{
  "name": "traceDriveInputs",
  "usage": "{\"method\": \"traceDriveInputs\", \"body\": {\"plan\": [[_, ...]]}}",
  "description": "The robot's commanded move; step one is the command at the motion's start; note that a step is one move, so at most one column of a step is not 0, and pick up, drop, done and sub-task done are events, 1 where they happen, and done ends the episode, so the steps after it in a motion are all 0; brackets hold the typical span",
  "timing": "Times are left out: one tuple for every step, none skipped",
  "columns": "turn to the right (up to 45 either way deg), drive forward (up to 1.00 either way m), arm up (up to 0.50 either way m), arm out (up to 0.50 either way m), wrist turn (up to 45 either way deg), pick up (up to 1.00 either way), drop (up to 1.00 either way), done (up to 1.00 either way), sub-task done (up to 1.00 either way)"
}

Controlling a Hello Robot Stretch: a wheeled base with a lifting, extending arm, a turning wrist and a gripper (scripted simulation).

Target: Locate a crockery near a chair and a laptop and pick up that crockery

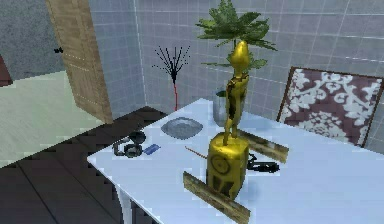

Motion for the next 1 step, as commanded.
{"method": "traceDriveInputs", "body": {"plan": [[0.0,0.00,0.00,0.00,0.0,1.00,0.00,0.00,0.00]]}}
